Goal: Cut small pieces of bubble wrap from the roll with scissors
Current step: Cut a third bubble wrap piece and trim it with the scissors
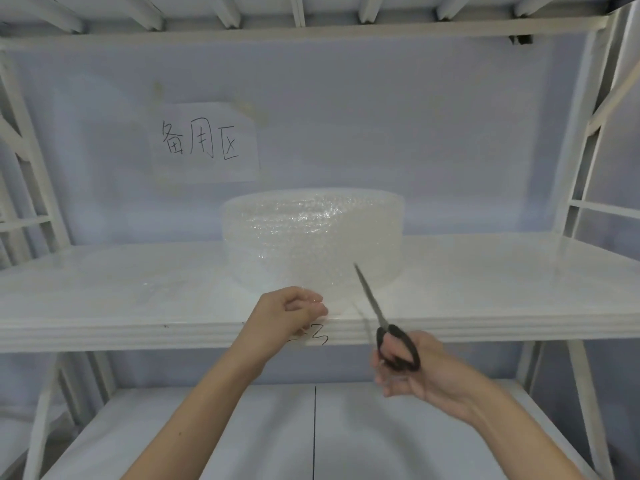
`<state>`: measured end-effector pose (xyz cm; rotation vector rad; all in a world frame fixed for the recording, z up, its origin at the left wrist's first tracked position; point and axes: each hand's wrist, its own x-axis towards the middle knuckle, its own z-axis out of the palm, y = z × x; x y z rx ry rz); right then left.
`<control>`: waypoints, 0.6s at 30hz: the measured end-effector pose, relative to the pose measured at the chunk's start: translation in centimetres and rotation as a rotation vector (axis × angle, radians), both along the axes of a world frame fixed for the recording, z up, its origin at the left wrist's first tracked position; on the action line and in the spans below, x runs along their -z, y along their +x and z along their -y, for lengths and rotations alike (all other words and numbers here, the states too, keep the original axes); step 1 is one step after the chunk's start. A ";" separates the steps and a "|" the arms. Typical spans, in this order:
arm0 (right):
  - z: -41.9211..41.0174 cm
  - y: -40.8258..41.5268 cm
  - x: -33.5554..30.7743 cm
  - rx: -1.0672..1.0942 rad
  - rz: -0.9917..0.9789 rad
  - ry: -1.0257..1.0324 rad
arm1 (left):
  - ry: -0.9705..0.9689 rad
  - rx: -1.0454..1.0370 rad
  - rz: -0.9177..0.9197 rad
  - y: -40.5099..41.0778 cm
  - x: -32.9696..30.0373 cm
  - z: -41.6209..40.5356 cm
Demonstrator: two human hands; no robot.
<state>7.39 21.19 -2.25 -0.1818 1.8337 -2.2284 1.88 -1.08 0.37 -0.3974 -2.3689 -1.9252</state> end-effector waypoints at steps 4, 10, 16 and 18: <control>2.0 0.5 2.3 -0.010 0.015 0.075 | 0.039 -0.018 0.019 0.0 0.3 0.1; 2.9 0.9 4.3 -0.129 0.056 0.080 | 0.096 -0.027 0.043 -0.2 0.9 0.3; 2.4 0.5 4.6 -0.189 0.023 0.097 | 0.132 0.013 0.066 -0.2 1.1 0.3; 2.2 0.4 4.7 -0.202 0.017 0.107 | 0.135 0.013 0.063 -0.3 1.0 0.3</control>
